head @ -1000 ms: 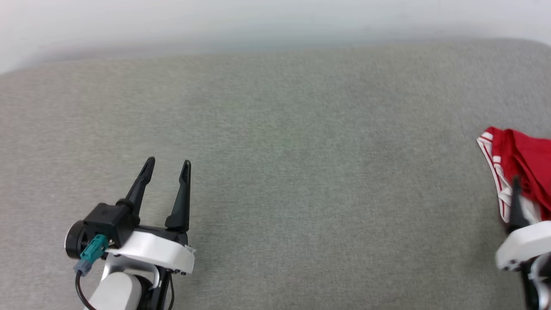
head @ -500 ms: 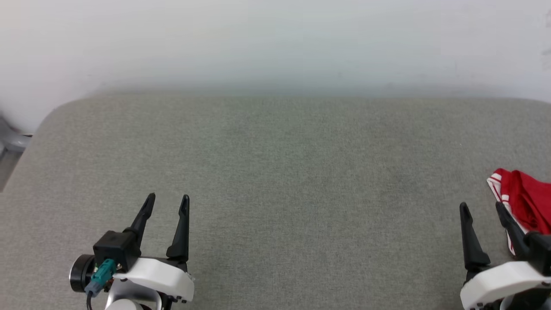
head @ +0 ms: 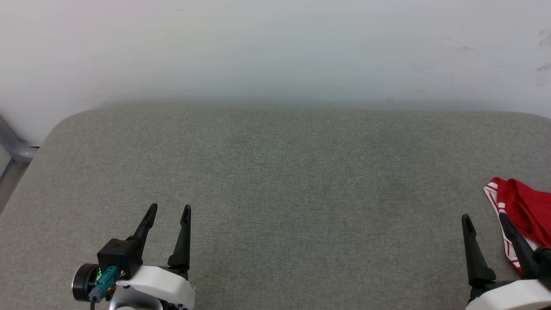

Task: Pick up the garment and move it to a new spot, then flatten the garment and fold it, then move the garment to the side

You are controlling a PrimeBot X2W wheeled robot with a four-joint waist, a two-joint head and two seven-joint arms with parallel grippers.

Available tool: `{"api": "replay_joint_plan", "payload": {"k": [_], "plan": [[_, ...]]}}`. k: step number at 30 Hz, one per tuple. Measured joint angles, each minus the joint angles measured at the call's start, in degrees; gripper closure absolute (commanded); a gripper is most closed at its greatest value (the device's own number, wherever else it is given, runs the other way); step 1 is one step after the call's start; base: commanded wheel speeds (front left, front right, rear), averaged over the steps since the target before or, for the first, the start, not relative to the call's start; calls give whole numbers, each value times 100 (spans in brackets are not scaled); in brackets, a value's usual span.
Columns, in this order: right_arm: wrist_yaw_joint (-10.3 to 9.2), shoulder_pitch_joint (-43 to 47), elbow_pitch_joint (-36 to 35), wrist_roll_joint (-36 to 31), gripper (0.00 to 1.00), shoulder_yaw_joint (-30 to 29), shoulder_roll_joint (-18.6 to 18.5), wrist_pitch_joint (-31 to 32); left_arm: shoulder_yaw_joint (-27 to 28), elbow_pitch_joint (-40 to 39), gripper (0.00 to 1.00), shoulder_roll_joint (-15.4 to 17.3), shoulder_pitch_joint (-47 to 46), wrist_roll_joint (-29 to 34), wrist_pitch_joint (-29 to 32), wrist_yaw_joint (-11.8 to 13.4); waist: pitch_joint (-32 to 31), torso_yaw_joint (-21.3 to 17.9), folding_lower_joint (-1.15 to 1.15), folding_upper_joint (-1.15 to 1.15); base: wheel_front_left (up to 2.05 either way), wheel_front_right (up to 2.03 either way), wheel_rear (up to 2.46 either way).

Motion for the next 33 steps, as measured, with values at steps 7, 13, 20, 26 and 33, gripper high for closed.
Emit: {"api": "replay_joint_plan", "payload": {"k": [7, 13, 20, 26, 33], "plan": [[0, -3, -36, 16, 0, 29, 0, 43, 40, 11, 0, -2, 6, -2, 0, -7, 28, -53, 0, 0, 0, 0, 0], [0, -8, -32, 16, 0, 51, 0, 43, 81, 23, 0, -14, 10, -9, 0, -9, 51, -89, 1, 0, 0, 0, 0], [1, 15, 214, 70, 100, 63, 13, 47, 36, 213, 100, -98, 121, -22, 29, -48, 65, -104, 1, 0, 0, 0, 0], [1, -3, 420, 738, 100, 101, 15, 43, 179, 266, 100, -205, 153, -560, 192, -141, 66, -111, 1, 0, 0, 0, 0], [1, -132, 651, 1524, 100, 133, 8, 43, 383, 321, 100, -332, 150, -1170, 376, -250, 67, -118, 1, 0, 0, 0, 0]]}}
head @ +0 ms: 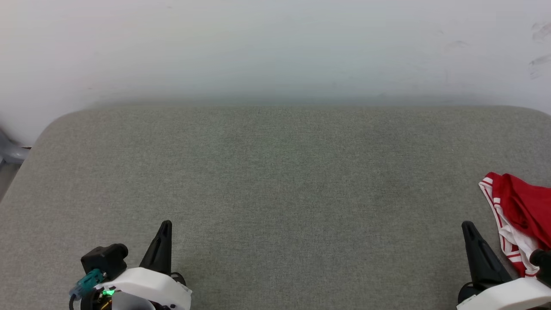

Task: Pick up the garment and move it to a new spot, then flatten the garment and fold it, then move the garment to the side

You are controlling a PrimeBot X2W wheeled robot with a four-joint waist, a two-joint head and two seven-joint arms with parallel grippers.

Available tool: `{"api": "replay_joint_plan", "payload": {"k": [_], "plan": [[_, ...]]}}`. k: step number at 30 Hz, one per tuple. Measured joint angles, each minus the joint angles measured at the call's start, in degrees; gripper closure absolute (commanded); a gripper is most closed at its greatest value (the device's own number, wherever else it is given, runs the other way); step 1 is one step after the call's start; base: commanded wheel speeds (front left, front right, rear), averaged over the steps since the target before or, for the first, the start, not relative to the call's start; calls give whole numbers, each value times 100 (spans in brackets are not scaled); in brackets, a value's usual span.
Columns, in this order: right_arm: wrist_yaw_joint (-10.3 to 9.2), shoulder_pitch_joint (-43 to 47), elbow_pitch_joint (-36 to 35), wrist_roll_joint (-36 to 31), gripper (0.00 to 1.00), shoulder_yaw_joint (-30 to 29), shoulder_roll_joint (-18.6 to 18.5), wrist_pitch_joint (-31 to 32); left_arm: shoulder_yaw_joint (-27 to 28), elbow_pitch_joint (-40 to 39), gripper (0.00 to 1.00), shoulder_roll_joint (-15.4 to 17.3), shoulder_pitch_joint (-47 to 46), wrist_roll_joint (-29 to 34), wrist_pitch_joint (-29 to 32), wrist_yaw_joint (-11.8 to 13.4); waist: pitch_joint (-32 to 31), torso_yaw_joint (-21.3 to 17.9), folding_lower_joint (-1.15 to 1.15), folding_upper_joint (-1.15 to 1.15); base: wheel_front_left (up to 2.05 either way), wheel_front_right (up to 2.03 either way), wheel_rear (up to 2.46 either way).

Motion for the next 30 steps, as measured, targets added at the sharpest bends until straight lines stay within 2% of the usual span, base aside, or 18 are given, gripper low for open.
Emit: {"api": "replay_joint_plan", "payload": {"k": [30], "plan": [[-1, -498, 784, 2684, 100, 88, -54, 7, 716, 129, 100, -401, -113, -2134, 647, -391, 4, -32, 0, 0, 0, 0, 0]]}}
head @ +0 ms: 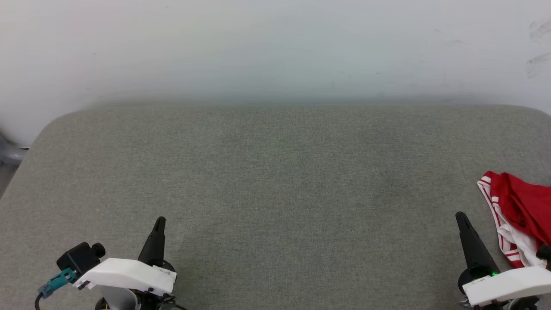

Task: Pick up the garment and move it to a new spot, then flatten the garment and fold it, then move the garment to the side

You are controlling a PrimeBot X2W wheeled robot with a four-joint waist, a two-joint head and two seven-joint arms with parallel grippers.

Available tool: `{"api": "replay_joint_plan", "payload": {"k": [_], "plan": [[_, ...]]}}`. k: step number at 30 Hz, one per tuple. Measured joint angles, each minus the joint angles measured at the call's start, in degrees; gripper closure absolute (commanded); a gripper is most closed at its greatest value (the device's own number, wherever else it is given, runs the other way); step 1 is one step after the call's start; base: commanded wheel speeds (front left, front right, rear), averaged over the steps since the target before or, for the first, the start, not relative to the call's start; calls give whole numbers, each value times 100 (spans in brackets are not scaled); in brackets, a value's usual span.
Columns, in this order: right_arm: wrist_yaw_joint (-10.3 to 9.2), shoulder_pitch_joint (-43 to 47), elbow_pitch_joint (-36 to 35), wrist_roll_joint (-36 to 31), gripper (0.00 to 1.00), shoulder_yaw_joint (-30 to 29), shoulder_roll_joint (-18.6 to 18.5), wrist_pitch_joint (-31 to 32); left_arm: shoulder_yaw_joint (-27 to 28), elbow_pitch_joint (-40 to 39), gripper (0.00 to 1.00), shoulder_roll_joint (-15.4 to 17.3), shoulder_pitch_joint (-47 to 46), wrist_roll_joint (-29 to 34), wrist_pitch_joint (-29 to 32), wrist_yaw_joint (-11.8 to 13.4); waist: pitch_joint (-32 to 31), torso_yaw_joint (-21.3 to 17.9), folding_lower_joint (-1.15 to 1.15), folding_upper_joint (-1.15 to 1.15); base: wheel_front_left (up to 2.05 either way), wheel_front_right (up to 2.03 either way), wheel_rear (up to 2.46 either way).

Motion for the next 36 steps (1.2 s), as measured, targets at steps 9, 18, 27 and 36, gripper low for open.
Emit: {"api": "replay_joint_plan", "payload": {"k": [9, 18, 27, 36], "plan": [[-1, -136, 190, 643, 100, 13, -8, 25, 177, 33, 100, -111, -43, -521, 157, -83, 1, -10, 0, 0, 0, 0, 0], [-1, -244, 371, 1245, 100, 20, -14, 41, 339, 59, 100, -197, -70, -991, 302, -176, 3, -19, 0, 0, 0, 0, 0], [-1, -354, 533, 1779, 100, 23, -18, 47, 489, 85, 100, -297, -93, -1427, 453, -264, 4, -29, 0, 0, 0, 0, 0], [-1, -468, 682, 2281, 100, 26, -20, 69, 636, 110, 100, -369, -145, -1829, 577, -324, 5, -38, 0, 0, 0, 0, 0]]}}
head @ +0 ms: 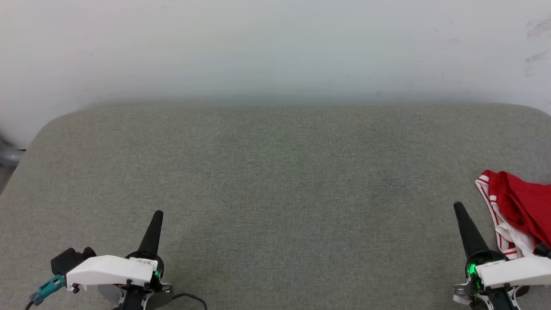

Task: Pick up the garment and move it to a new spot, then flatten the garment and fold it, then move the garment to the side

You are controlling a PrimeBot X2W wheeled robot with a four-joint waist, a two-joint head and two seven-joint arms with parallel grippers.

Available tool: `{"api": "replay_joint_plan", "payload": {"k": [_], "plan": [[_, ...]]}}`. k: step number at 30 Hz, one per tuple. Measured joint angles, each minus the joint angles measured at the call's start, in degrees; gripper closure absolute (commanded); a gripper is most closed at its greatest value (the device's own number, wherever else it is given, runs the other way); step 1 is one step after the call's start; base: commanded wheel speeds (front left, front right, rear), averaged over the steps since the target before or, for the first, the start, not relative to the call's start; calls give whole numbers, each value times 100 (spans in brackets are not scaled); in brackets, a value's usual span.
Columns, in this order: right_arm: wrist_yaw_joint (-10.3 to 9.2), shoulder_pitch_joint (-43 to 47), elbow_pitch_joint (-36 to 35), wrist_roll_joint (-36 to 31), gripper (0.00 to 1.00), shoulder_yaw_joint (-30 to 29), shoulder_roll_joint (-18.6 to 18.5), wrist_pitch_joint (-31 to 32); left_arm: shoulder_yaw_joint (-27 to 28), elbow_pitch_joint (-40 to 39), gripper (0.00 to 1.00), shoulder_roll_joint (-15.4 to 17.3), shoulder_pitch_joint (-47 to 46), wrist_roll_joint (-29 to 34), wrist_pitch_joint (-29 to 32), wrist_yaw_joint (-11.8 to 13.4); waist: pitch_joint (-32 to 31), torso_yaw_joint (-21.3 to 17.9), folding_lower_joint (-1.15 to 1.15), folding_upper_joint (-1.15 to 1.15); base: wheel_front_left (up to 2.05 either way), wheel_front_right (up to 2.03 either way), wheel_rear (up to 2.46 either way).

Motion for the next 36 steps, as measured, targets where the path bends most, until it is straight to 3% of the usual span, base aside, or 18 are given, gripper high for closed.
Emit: {"api": "replay_joint_plan", "payload": {"k": [36], "plan": [[0, -339, 508, 1646, 100, -8, 1, 73, 472, 85, 100, -285, -95, -1337, 428, -255, 5, -38, -1, 0, 0, 0, 0]]}}
